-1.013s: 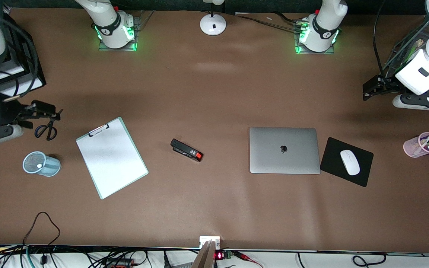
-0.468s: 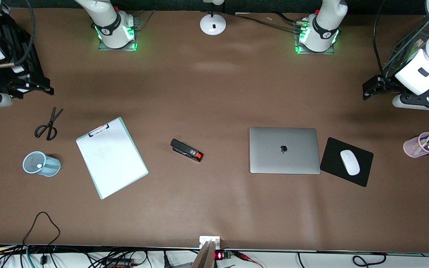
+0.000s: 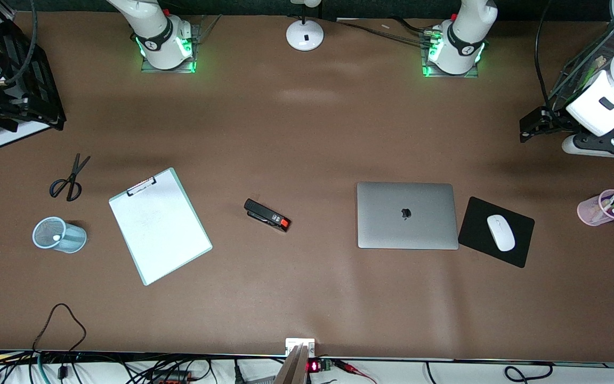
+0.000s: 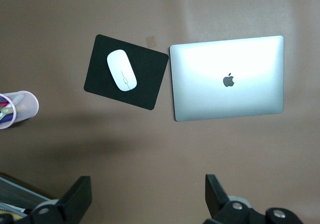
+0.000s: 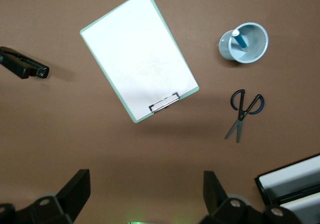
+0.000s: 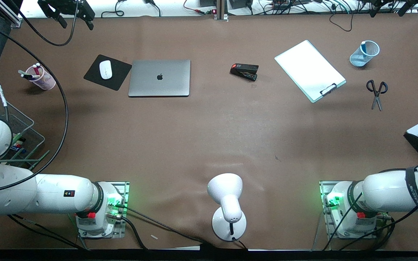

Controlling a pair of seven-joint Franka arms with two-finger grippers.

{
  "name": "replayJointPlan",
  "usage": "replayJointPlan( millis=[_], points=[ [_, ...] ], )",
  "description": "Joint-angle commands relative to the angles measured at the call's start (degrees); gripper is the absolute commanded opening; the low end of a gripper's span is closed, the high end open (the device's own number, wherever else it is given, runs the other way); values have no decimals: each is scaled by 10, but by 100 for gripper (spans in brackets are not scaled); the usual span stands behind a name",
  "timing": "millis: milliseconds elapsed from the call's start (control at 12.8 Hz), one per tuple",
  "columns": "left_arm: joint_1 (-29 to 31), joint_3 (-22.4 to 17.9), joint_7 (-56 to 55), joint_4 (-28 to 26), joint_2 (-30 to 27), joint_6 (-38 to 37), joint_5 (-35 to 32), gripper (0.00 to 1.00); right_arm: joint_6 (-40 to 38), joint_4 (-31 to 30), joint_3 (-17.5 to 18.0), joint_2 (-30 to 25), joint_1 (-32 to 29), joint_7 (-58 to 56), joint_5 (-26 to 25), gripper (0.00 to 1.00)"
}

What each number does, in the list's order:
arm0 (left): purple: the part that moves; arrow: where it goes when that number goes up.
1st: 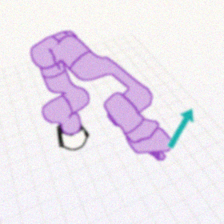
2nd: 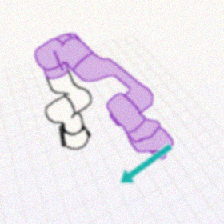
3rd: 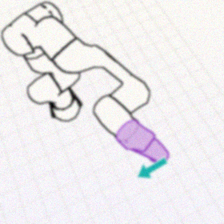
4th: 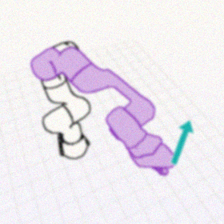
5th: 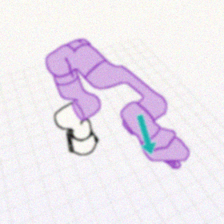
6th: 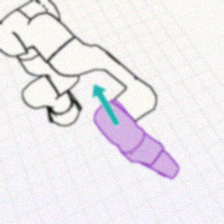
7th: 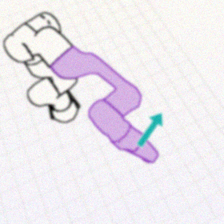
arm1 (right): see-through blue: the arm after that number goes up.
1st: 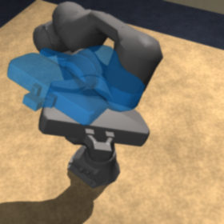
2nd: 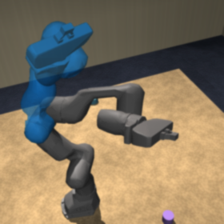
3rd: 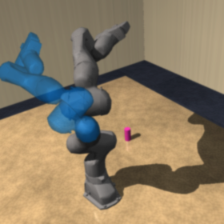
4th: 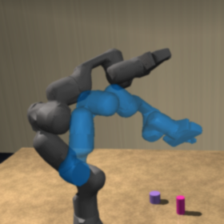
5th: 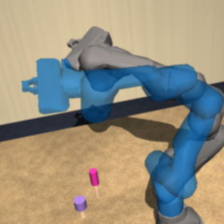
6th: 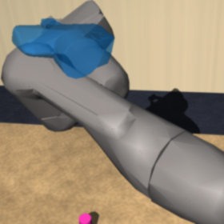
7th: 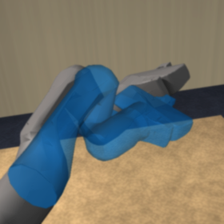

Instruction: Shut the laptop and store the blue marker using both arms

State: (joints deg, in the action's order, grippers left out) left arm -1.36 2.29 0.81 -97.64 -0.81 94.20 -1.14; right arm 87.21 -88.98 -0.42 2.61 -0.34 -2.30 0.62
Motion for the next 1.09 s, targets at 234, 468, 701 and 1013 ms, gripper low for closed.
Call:
replayJointPlan(
  millis=[234,468,701,1013],
  points=[
    [4,2,13,16,6,-14,-12,100,-4,24,3,15,-6,10,-11,100],
    [4,2,13,16,6,-14,-13,100,0,17,3,9,-4,12,-12,100],
    [3,3,13,16,5,-14,-13,100,39,-12,4,-12,-1,37,-17,100],
    [4,2,14,17,6,-14,-13,100,50,-38,8,-31,0,65,-17,100]
  ],
)
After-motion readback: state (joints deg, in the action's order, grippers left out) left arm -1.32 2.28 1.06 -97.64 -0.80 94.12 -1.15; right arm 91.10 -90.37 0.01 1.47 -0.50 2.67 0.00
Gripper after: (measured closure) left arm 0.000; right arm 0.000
